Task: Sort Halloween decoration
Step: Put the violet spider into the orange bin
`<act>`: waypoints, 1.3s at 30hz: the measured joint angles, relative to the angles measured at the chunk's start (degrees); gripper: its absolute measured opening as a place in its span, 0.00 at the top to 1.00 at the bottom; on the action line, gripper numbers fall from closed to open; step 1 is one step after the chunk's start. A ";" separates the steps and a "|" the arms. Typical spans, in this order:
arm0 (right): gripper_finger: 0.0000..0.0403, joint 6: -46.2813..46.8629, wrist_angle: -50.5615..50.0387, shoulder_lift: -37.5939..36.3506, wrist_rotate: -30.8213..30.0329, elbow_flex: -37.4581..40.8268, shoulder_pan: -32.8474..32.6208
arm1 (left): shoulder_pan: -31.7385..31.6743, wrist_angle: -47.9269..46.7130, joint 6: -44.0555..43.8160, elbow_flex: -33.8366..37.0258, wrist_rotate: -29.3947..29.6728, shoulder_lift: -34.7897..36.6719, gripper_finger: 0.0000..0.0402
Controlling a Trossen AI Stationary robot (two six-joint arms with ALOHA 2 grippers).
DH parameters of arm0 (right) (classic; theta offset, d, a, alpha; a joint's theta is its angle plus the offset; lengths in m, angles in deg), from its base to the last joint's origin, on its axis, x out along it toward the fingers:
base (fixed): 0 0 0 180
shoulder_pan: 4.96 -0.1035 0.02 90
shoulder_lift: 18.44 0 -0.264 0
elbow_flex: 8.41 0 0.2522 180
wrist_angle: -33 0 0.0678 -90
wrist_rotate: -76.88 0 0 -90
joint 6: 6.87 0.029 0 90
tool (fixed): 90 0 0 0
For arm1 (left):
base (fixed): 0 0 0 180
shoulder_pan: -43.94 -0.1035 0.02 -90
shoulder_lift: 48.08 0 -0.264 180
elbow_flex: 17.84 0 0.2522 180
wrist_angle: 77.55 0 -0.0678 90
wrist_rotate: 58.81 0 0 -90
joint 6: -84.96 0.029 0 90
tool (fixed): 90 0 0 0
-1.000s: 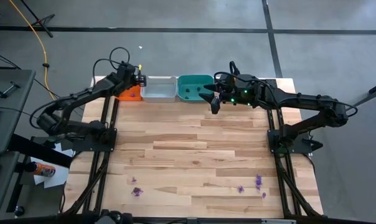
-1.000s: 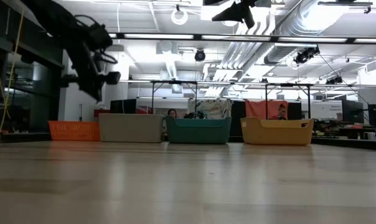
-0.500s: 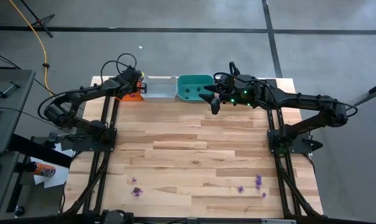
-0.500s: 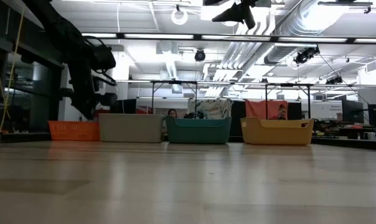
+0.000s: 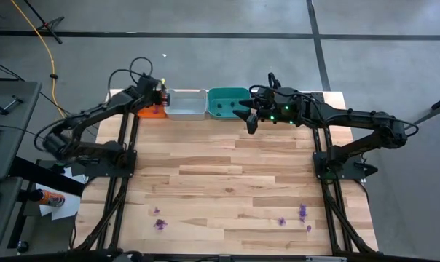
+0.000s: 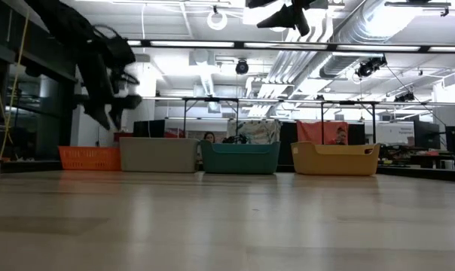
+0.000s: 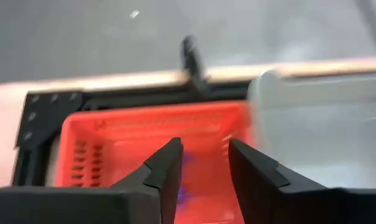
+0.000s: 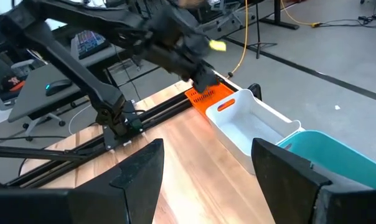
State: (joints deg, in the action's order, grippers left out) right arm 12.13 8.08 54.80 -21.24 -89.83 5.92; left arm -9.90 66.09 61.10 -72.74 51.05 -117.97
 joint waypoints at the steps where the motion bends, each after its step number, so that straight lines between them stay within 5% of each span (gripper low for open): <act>1: 0.41 0.01 0.00 0.00 -0.24 0.00 -0.01 | 0.23 -0.02 -0.02 -0.29 -0.67 1.73 0.69; 14: 0.41 0.69 -0.26 0.00 -0.96 0.00 0.01 | 12.35 12.43 -1.60 -0.62 -9.30 17.20 0.68; 26: 0.41 2.44 -3.77 -0.02 -3.68 0.00 0.01 | 31.41 26.92 -3.78 -0.60 -10.41 13.29 0.68; 33: 0.41 3.67 -14.30 -0.02 -2.32 0.00 -0.03 | 46.40 37.30 6.88 -0.60 -13.98 10.83 0.68; 39: 0.41 4.82 -24.50 -0.02 2.29 0.00 -0.04 | 52.57 38.55 7.49 -0.60 -16.75 7.43 0.68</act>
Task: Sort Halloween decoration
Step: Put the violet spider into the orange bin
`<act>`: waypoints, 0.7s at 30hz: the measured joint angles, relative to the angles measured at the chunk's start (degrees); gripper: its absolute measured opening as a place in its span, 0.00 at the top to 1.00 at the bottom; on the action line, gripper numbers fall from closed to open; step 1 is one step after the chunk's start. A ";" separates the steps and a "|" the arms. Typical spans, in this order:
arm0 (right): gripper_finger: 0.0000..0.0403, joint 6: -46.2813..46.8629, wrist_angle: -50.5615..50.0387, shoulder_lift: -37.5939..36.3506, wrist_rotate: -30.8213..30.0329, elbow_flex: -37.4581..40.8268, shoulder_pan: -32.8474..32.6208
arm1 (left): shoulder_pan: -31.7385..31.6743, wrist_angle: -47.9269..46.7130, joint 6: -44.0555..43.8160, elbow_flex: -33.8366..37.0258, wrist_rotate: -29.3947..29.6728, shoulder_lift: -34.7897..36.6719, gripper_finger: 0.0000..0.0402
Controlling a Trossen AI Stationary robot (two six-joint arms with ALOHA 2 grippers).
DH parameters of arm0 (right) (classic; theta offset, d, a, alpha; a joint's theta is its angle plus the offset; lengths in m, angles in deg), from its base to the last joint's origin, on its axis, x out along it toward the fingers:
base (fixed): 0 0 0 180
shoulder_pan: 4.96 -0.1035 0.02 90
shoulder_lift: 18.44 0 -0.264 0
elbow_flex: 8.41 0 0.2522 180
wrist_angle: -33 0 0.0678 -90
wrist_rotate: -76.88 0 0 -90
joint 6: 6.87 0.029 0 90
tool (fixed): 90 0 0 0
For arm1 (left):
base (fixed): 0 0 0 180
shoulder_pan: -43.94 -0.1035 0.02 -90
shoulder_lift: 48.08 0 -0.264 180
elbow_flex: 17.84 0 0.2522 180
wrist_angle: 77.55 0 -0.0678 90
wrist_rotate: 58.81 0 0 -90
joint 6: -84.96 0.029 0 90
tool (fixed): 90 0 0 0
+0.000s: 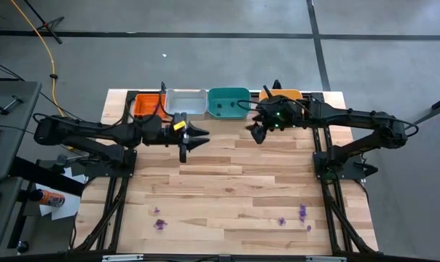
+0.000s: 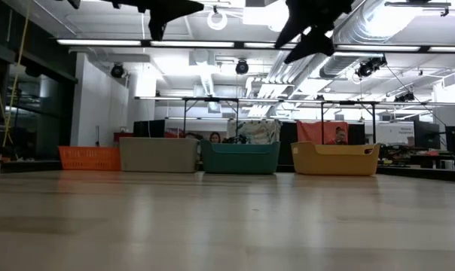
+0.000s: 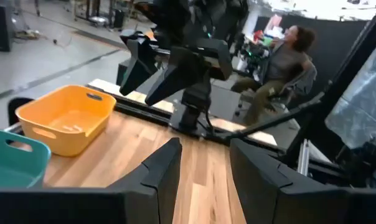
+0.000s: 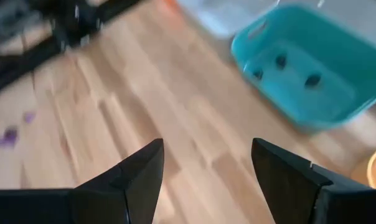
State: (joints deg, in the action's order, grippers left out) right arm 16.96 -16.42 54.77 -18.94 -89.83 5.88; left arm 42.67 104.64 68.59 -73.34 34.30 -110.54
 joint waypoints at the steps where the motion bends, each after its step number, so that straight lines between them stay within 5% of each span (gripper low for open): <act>1: 0.41 -0.46 -1.39 0.00 1.22 0.00 -0.06 | 0.32 0.25 -0.24 0.00 0.22 -0.46 0.68; 17: 0.41 -9.34 -3.01 0.00 4.07 0.00 -3.13 | 0.54 3.75 -5.93 0.02 5.75 -1.88 0.68; 21: 0.41 -7.01 -2.34 -0.18 12.16 2.23 -3.62 | 0.54 3.61 -6.00 0.02 6.45 -1.90 0.68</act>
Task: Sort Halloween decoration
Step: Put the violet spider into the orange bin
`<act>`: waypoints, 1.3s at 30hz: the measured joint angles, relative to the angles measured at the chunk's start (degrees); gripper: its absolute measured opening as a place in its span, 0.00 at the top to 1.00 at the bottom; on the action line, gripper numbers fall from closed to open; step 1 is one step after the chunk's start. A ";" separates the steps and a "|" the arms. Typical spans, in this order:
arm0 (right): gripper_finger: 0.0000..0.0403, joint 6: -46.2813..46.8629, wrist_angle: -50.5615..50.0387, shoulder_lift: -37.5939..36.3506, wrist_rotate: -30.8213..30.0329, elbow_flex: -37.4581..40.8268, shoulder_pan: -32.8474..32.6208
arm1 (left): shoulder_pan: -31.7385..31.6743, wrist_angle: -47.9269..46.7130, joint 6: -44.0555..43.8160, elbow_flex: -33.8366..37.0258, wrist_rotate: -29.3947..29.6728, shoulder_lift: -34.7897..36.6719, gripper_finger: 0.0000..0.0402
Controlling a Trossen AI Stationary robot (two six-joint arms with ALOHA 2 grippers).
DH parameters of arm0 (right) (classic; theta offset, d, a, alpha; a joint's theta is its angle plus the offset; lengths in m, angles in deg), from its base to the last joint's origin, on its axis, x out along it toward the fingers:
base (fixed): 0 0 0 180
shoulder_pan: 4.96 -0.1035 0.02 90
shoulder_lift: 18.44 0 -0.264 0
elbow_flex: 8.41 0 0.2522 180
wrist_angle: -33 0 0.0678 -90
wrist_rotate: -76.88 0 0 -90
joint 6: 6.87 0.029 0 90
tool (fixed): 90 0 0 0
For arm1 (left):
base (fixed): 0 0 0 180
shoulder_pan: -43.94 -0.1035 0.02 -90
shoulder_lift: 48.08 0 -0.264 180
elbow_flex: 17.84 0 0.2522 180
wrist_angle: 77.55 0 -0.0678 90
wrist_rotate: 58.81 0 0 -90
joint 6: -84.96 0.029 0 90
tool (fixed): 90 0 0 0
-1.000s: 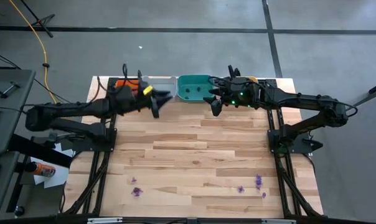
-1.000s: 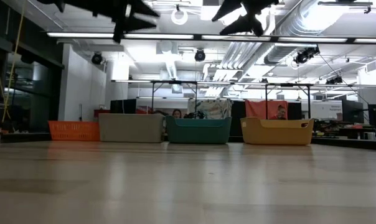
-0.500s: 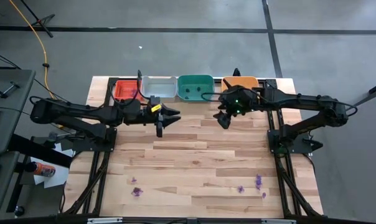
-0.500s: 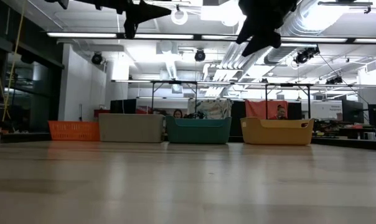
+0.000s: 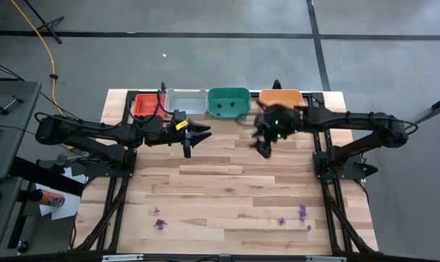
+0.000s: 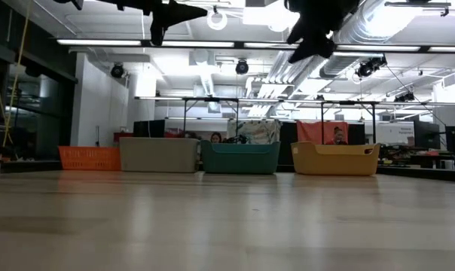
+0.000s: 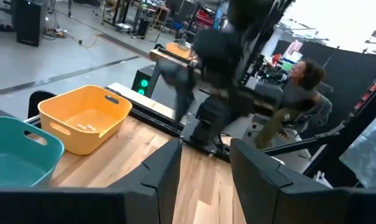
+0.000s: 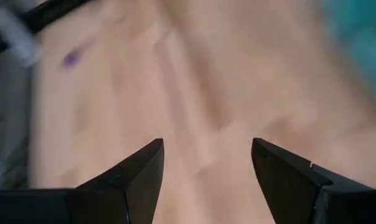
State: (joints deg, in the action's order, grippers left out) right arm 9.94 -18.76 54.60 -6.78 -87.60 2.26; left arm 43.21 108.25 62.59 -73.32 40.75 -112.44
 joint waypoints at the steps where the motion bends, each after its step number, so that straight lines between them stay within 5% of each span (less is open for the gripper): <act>1: 0.41 1.80 -0.27 -0.18 3.53 1.55 -0.69 | 0.00 -0.06 0.00 0.00 0.00 0.00 0.68; 8: 0.41 28.32 0.61 -1.40 17.54 15.58 -15.42 | 0.00 -0.34 0.14 0.00 -0.01 0.00 0.68; 15: 0.41 70.33 11.50 -0.82 14.13 23.85 -36.13 | 0.00 -0.43 4.42 0.00 0.00 0.00 0.68; 19: 0.41 83.62 12.88 2.62 11.90 22.27 -43.60 | 0.00 -0.43 7.02 0.00 0.00 0.00 0.68; 39: 0.41 83.24 -3.32 29.96 9.79 4.68 -46.29 | -0.81 -0.46 9.07 0.00 0.02 0.00 0.68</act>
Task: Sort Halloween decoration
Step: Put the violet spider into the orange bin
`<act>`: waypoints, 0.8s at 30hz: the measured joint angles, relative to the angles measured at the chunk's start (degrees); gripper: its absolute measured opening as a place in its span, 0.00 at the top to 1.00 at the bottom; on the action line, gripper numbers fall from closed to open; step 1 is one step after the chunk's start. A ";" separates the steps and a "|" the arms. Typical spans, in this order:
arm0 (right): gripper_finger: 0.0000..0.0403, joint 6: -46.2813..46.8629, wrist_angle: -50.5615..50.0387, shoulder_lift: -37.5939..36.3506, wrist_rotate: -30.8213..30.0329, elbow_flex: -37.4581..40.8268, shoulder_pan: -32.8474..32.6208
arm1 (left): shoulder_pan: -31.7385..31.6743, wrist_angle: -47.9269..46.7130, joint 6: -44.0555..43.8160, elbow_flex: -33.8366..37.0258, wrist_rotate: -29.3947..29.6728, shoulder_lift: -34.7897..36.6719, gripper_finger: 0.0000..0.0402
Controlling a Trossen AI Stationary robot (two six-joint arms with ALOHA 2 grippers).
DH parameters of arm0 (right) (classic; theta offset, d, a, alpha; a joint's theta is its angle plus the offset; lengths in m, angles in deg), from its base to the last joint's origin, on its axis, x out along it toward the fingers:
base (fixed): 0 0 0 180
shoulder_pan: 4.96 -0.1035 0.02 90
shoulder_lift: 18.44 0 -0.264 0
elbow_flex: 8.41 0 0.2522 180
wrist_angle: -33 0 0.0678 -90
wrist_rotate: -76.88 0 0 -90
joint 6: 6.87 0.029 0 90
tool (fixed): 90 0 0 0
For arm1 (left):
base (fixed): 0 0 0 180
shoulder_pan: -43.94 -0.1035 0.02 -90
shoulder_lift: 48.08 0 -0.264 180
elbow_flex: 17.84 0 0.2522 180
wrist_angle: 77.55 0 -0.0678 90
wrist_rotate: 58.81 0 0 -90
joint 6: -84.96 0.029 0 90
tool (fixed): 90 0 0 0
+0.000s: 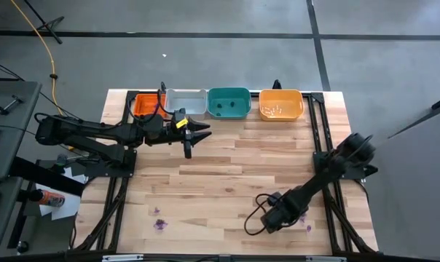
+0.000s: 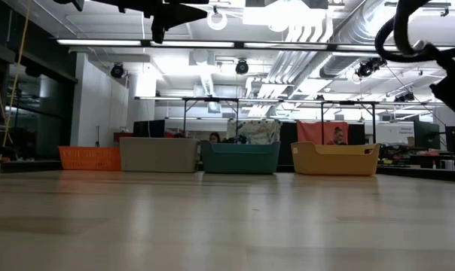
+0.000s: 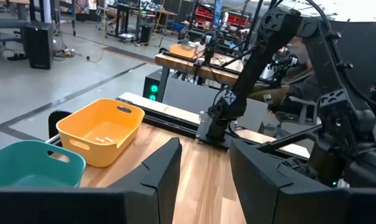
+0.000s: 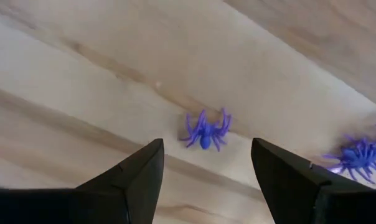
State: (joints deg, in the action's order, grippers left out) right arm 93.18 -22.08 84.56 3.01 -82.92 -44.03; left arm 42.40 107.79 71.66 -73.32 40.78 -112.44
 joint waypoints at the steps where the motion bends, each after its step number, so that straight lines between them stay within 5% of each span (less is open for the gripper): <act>1: 0.41 0.08 -0.03 0.41 -0.06 0.00 0.00 | 0.00 -0.03 0.00 0.00 0.00 0.00 0.68; 7: 0.53 -0.81 -0.08 1.77 0.12 0.00 0.00 | 0.00 -0.60 -0.01 0.00 0.00 0.00 0.68; 17: 0.96 -10.93 -0.26 1.68 0.84 0.02 0.01 | 0.00 -1.77 -1.49 0.02 0.00 0.07 0.68; 24: 0.98 -22.46 -7.69 -6.57 -5.32 0.02 0.56 | -0.19 -1.84 -0.82 0.11 0.22 1.85 0.68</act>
State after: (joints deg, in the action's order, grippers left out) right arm 70.72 -29.77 77.99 -2.31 -82.90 -43.47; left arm 42.22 105.95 70.85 -73.21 40.99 -110.59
